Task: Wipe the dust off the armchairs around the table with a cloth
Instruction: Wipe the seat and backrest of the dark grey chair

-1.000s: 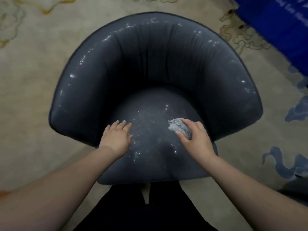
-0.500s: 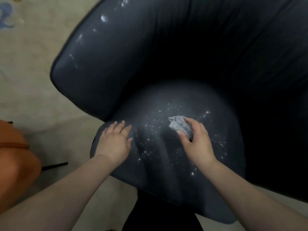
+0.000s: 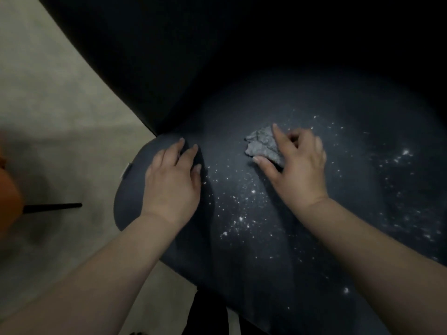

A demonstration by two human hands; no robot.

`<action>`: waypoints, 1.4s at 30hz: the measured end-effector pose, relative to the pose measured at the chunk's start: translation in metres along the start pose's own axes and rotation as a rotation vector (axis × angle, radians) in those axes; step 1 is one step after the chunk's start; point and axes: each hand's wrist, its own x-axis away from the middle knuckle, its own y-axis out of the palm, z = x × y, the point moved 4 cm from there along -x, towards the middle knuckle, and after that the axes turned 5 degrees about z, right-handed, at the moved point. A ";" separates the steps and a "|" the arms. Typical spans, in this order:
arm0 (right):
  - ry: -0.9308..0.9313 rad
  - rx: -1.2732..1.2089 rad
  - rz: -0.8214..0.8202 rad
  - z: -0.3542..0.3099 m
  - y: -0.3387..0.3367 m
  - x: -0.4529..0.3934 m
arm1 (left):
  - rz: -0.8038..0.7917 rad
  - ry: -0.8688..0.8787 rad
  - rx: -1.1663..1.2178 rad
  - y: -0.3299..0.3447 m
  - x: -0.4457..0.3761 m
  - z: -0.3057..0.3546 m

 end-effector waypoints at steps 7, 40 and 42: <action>-0.051 -0.075 0.086 -0.016 0.014 -0.033 | 0.075 -0.030 0.094 0.006 0.011 -0.016; -0.290 0.029 0.013 -0.053 0.028 0.039 | 0.016 0.006 -0.033 0.018 0.028 -0.052; -0.159 0.013 0.062 -0.045 0.026 0.019 | 0.006 0.006 -0.035 0.018 0.028 -0.054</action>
